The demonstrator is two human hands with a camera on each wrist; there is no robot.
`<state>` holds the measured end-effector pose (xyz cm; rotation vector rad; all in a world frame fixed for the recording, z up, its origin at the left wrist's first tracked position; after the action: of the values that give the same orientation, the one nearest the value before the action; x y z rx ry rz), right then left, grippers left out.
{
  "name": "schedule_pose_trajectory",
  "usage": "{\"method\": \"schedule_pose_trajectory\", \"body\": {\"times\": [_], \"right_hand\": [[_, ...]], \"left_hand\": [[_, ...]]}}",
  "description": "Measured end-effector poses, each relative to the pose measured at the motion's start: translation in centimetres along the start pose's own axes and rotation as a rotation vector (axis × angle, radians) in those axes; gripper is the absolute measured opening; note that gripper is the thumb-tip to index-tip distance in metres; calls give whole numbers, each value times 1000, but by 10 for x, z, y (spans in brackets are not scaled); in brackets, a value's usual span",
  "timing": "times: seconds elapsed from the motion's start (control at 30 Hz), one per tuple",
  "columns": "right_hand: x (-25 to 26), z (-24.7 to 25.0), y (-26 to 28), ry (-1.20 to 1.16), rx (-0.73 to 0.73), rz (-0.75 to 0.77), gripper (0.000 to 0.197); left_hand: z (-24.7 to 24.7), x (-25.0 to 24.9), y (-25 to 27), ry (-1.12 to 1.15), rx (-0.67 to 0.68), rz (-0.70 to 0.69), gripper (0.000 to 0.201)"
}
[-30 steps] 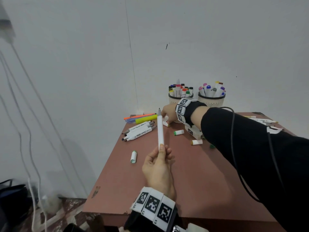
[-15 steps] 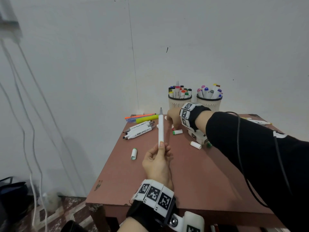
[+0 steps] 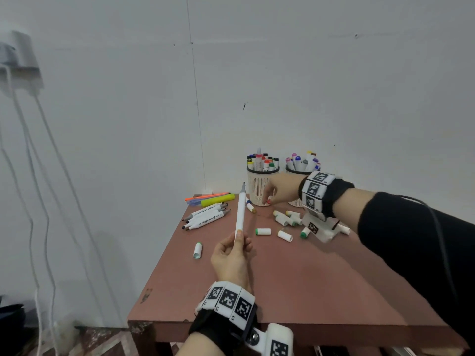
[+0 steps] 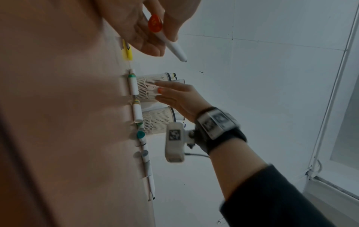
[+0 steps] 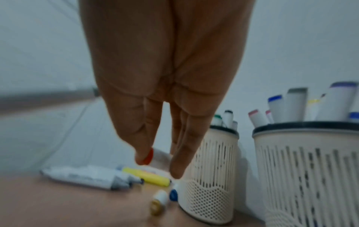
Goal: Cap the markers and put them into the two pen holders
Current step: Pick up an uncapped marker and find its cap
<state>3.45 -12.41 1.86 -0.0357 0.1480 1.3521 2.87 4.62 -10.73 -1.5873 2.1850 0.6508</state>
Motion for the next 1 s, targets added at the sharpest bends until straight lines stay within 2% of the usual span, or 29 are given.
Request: {"method": "schedule_pose_trajectory", "body": {"times": [0.13, 0.2, 0.27, 0.33, 0.5, 0.63, 0.73, 0.9, 1.0], "right_hand": [[-13, 10, 45, -259, -64, -89, 23], [-19, 9, 70, -516, -122, -161, 21], [-23, 4, 97, -873, -182, -220, 17], [-21, -2, 122, -1164, -216, -237, 16], [-18, -22, 167, -1622, -358, -276, 21], [-14, -51, 186, -1835, -497, -314, 17], [-10, -69, 194, -1951, -572, -338, 12], [-18, -92, 195, -2174, -762, -345, 23], [-29, -103, 189, -2258, -834, -368, 15]], "left_hand": [[0, -1, 0, -24, 1, -10, 8], [-3, -1, 1, -48, 23, -9, 7], [-5, -1, 2, -85, 55, -13, 7], [-7, 0, 1, -112, 79, -23, 7], [-10, 3, 2, -178, 126, -19, 8], [-14, 6, 6, -298, 205, -26, 12], [-23, 7, 14, -313, 291, -16, 6], [-39, 9, 30, -314, 461, 26, 6], [-42, 13, 35, -374, 513, 36, 8]]}}
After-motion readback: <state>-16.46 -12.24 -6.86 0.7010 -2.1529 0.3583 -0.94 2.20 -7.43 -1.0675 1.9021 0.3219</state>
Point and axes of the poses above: each hand's wrist, its own y-axis away from the middle knuckle, its own z-axis out of the back of the hand, x = y × z, the point moved 9 cm from there along -y, towards the middle knuckle, and after that the axes turned 12 degrees about y, right-handed, at the moved point
